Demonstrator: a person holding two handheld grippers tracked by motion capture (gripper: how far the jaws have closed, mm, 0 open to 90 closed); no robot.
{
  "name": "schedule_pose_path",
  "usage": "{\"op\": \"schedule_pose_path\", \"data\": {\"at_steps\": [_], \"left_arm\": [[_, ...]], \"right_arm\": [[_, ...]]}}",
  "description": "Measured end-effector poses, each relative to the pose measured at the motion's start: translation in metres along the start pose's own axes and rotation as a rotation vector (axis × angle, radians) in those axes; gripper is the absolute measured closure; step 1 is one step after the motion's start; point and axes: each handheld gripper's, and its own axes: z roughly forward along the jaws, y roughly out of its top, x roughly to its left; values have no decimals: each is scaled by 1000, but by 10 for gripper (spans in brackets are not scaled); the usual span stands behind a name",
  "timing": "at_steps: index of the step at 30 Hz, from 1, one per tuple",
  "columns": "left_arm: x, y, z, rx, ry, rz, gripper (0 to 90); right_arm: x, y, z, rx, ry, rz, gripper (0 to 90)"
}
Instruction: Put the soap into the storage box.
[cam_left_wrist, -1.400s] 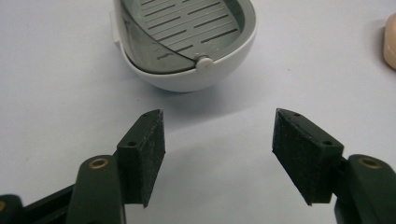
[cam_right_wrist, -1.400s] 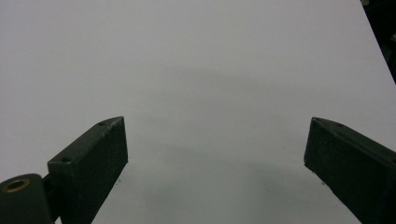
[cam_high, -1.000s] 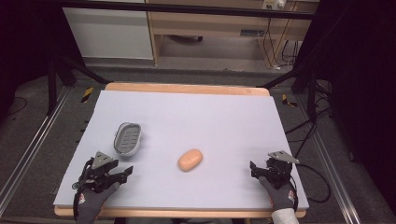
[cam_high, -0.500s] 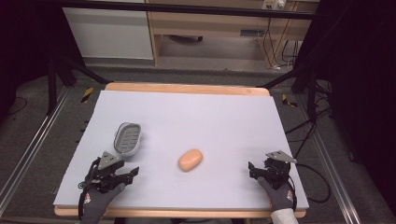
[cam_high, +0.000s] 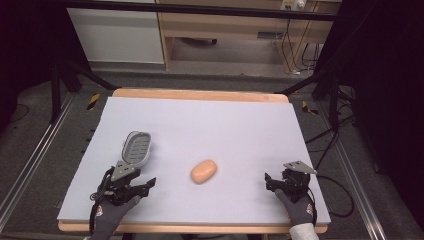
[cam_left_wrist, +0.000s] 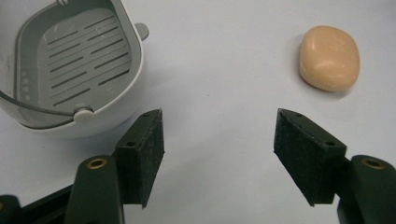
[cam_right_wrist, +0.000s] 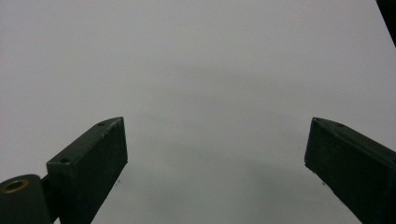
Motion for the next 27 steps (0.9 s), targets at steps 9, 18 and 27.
{"op": "schedule_pose_path", "data": {"at_steps": [9,18,27], "left_arm": [[-4,11,-5,-26,-19,5,322],[-11,25,-1,-32,-39,23,314],[-31,45,14,-32,-65,61,308]], "right_arm": [[0,3,-1,-9,-3,9,58],[3,5,-1,-7,5,6,58],[4,5,-1,-9,11,2,58]]}}
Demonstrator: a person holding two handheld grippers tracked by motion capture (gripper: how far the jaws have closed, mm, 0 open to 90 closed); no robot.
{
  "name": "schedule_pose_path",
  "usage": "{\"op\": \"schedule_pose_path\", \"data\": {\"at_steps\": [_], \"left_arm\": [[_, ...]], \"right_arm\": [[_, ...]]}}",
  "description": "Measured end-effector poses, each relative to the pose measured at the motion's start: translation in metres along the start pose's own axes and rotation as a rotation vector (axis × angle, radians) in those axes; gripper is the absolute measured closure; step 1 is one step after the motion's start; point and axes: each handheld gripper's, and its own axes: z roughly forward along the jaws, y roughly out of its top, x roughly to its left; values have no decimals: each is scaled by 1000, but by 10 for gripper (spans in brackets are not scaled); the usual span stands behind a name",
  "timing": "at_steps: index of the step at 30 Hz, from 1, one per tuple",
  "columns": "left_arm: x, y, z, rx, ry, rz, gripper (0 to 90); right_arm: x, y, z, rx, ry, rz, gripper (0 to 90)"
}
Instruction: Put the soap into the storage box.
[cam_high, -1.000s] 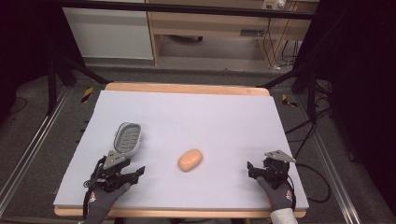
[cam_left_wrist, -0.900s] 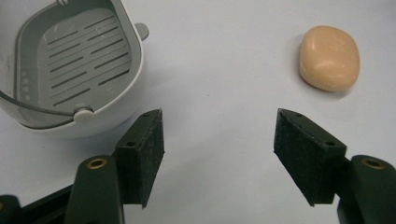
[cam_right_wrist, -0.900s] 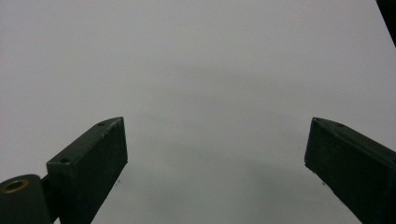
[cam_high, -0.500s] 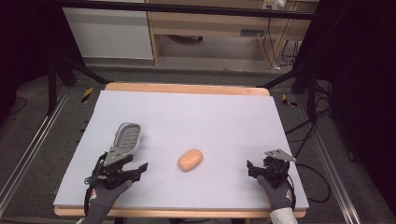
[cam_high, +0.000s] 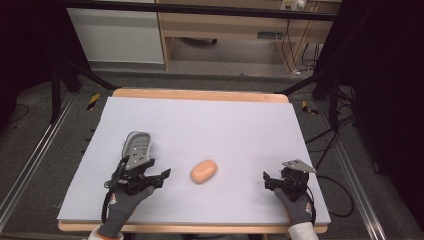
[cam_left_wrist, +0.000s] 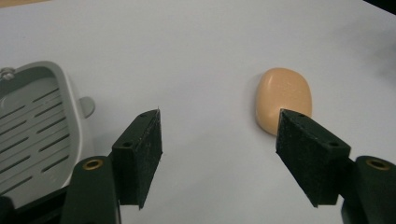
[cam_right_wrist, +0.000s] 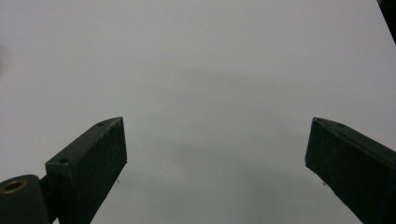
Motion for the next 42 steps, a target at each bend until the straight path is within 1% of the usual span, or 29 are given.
{"op": "schedule_pose_path", "data": {"at_steps": [3,4,6,7,10,15,16,20,21,24,27,28,29,36,41,42], "left_arm": [[-6,5,6,2,-13,7,306],[-6,5,6,2,-13,7,305],[-11,9,12,8,-23,17,304],[-11,9,12,8,-23,17,302],[-17,14,20,22,-29,31,299],[-22,18,27,30,-41,39,293],[-23,20,28,35,-41,47,292],[-30,25,38,44,-52,53,286],[-30,25,38,44,-52,53,285],[-35,29,46,57,-56,69,283],[-37,29,50,61,-57,71,281],[-37,30,51,67,-57,79,280],[-39,30,55,74,-56,83,279],[-42,30,65,95,-59,93,270],[-46,31,72,112,-71,104,259],[-49,31,75,118,-75,110,255]], "right_arm": [[1,0,0,0,3,-1,58],[1,0,0,0,3,-1,58],[1,1,0,1,8,-4,57],[1,1,0,1,8,-4,57],[2,1,1,6,8,-6,58],[2,1,1,6,11,-8,58],[3,1,1,7,11,-7,58],[3,1,1,9,17,-8,58],[3,1,1,9,17,-8,58],[3,1,1,12,20,-9,58],[4,1,1,13,20,-10,58],[3,1,1,13,21,-15,57],[4,1,1,14,23,-8,58],[4,1,2,16,25,-15,58],[4,1,2,20,28,-14,58],[4,1,2,22,31,-12,58]]}}
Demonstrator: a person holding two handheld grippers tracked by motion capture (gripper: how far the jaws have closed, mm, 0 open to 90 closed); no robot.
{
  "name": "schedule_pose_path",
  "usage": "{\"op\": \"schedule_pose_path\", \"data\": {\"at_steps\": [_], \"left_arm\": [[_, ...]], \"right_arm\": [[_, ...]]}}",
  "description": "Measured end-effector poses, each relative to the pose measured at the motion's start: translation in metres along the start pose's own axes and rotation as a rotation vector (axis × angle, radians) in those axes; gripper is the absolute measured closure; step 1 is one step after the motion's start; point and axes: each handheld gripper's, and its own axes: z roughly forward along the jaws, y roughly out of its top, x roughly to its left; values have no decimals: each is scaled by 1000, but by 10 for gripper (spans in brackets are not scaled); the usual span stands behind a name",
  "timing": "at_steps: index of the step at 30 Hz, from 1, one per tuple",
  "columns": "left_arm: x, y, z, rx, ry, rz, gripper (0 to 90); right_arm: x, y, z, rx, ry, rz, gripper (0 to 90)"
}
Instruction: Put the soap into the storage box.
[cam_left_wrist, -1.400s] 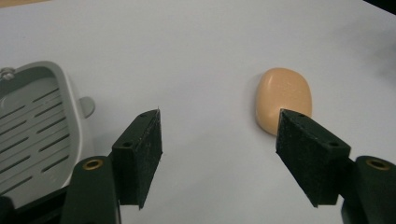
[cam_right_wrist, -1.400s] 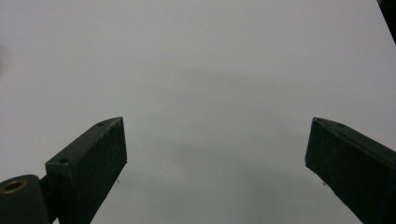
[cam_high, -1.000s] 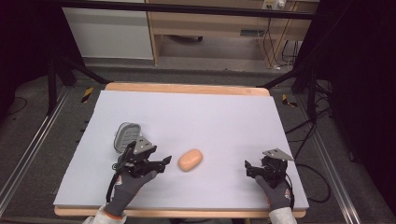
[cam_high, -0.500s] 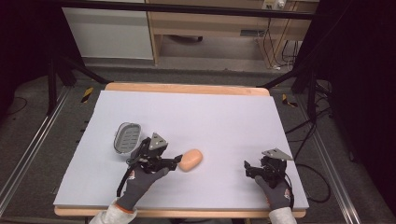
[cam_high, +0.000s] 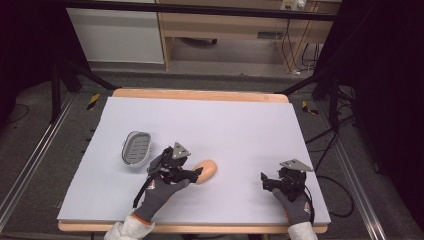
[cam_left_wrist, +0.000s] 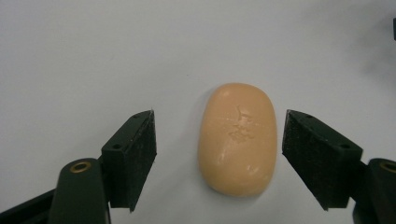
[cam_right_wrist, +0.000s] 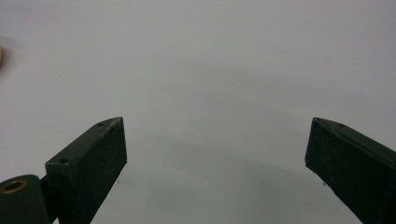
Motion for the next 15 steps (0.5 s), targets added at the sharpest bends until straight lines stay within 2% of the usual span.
{"op": "schedule_pose_path", "data": {"at_steps": [15], "left_arm": [[-11,4,23,65,-13,40,232]], "right_arm": [[0,0,1,9,7,1,58]]}}
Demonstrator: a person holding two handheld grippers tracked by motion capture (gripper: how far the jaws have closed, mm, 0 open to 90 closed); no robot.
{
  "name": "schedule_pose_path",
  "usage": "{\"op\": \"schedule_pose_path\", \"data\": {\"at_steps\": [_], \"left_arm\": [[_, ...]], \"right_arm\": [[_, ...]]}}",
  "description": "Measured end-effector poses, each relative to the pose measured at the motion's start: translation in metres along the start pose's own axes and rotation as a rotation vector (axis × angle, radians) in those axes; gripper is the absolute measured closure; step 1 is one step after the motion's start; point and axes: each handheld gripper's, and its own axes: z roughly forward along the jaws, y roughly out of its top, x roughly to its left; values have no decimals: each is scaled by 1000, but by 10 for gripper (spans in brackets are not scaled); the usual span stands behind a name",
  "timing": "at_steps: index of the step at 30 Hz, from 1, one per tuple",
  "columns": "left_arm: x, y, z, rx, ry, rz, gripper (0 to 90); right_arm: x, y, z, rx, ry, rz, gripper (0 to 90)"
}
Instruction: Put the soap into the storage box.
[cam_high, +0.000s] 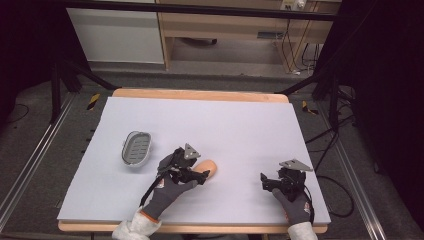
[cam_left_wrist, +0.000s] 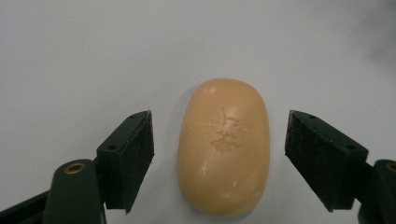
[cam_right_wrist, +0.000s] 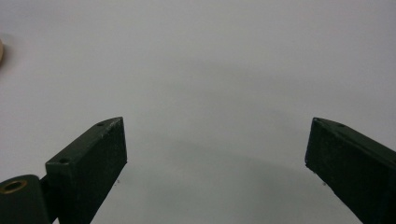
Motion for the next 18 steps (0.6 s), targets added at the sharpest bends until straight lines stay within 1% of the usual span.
{"op": "schedule_pose_path", "data": {"at_steps": [5,10,15,18], "left_arm": [[-3,1,8,21,-8,11,227],[-5,1,15,41,-9,19,224],[-6,1,20,52,-10,17,224],[-6,0,24,69,-7,24,227]], "right_arm": [[0,0,0,2,2,-3,58],[-1,0,1,4,2,-6,58],[0,0,1,7,6,-5,58],[0,0,1,9,7,-3,58]]}}
